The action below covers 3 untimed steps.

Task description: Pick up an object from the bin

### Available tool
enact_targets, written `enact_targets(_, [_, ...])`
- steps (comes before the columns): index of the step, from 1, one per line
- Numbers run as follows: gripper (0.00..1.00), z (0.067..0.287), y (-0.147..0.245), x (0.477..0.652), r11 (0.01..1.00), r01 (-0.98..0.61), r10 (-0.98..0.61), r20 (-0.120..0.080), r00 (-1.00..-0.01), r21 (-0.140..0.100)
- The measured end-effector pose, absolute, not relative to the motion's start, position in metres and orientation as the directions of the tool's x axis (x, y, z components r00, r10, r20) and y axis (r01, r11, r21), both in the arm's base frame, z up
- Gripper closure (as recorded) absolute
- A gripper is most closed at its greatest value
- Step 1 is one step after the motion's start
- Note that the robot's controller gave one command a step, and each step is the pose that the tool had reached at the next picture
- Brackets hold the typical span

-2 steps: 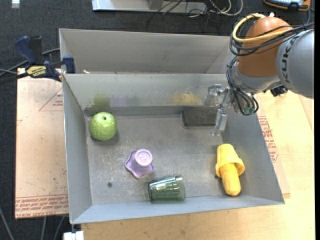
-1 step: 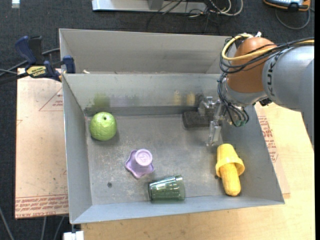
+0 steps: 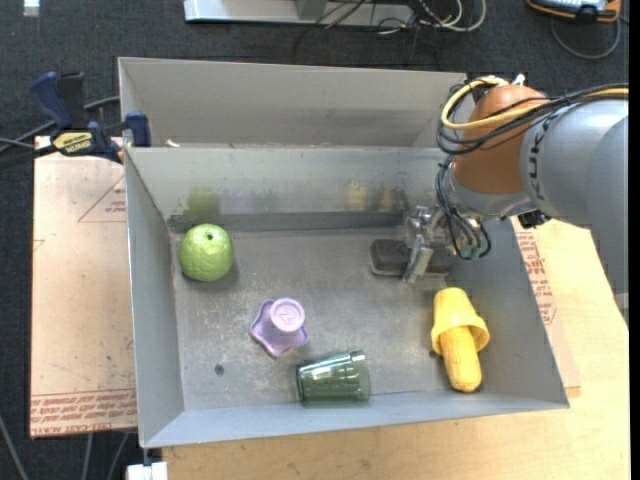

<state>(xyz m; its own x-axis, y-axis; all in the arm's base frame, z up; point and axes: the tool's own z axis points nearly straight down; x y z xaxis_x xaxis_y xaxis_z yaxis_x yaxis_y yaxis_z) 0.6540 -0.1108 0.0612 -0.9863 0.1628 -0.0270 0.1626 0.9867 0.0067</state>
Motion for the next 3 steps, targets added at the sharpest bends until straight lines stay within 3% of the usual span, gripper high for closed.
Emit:
enact_targets(2, [1.0,0.067,-0.111,0.651,0.979,0.203,0.204,-0.022,-0.979,0.009])
enact_targets(3, [1.0,0.086,-0.11,0.65,0.98,0.2,0.2,-0.019,-0.98,0.008])
